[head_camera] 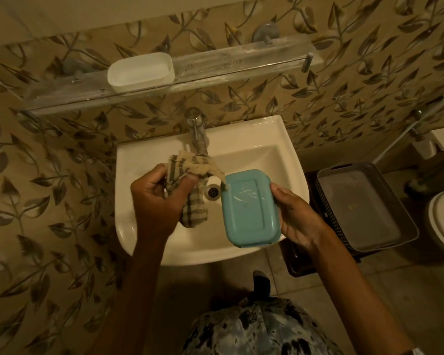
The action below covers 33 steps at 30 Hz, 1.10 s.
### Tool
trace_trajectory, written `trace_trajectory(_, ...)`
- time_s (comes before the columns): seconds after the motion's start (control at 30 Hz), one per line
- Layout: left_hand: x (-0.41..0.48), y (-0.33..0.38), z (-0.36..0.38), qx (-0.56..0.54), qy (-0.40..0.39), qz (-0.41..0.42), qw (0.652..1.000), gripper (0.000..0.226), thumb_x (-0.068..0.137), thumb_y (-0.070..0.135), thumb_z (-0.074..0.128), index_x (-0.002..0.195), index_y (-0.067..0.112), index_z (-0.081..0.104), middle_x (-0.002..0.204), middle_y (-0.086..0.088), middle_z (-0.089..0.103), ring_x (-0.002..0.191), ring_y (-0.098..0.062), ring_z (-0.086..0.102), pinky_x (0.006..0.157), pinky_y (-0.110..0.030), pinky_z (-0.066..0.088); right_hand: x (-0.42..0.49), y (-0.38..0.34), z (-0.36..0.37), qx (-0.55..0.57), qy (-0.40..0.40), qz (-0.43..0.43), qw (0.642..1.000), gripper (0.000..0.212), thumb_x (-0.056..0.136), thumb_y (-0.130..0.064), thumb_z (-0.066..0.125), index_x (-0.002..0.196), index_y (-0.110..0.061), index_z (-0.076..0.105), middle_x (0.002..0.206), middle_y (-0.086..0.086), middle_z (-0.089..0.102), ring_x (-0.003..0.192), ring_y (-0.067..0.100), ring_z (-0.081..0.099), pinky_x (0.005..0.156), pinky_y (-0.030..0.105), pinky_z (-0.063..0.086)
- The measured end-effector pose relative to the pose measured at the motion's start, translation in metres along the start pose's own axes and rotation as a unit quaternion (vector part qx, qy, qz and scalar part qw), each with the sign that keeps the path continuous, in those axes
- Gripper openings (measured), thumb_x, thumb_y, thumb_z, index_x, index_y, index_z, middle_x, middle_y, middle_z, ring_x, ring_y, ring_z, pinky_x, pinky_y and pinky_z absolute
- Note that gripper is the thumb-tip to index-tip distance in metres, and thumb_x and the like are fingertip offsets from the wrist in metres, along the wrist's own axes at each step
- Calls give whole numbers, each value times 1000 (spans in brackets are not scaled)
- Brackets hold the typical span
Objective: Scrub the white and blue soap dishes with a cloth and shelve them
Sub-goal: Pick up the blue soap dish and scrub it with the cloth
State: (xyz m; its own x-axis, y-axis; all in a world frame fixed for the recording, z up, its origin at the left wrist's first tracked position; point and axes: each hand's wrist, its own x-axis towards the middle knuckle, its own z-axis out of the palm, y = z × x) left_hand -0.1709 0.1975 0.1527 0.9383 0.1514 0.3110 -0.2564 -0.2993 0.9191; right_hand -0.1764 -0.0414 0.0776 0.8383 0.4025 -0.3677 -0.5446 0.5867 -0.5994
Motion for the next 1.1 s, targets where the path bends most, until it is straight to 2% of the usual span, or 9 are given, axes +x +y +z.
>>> trace_trajectory(0.13,0,1,22,-4,-15,30,999,20,76,13,73,83,-1,60,77,-9,65,71,-12,65,63,-19,52,-1,6,3,-23,-12,-31,999,43,93,-32,53,131,-13,56,119,11,67,105,23,67,82,36,57)
trace_trajectory(0.33,4,1,32,-54,8,15,998,23,78,15,72,84,20,51,76,16,63,69,1,61,61,-15,49,0,5,9,11,7,-60,998,73,77,-46,74,136,-8,51,120,14,67,108,27,66,85,42,56)
trace_trajectory(0.43,5,2,28,-74,49,-11,996,34,75,21,75,94,25,47,89,17,64,82,0,66,66,-16,53,4,3,14,48,27,-70,996,70,85,-46,61,140,-7,44,120,13,67,107,27,66,83,42,56)
trace_trajectory(0.53,11,2,23,-103,71,-57,991,49,72,25,78,109,28,44,107,6,61,98,-9,67,76,-27,58,9,-1,18,64,37,-67,995,61,89,-47,49,138,-9,49,121,12,66,109,28,65,87,44,55)
trace_trajectory(0.63,21,6,22,-37,87,-30,995,53,76,23,75,124,18,51,113,12,61,103,-4,64,83,-24,56,11,-3,24,49,45,-69,995,62,90,-47,48,139,-8,47,124,13,63,110,28,64,88,44,55)
trace_trajectory(0.73,24,16,39,46,24,33,998,42,82,22,68,122,14,57,116,5,60,104,-3,60,85,-23,54,14,-2,33,7,52,-68,996,64,90,-46,46,140,-7,45,133,21,54,114,32,58,94,46,52)
trace_trajectory(0.83,16,22,60,136,-103,81,982,31,87,16,56,118,10,58,125,-4,58,114,-9,53,99,-37,46,14,0,41,-21,72,-75,994,63,89,-46,46,138,-7,48,131,21,56,111,32,59,90,42,55)
trace_trajectory(0.97,3,20,68,176,-149,85,969,33,90,14,50,123,14,55,137,-2,52,124,-17,48,105,-40,39,9,1,41,-34,99,-100,989,63,89,-44,46,137,-3,47,125,22,58,103,29,61,87,40,55)
trace_trajectory(1.1,-22,25,71,225,-219,119,942,44,93,13,48,137,11,45,150,-6,36,141,-18,28,116,-42,24,8,0,41,14,125,-106,986,58,96,-39,39,140,-1,42,124,22,58,105,31,59,90,42,52)
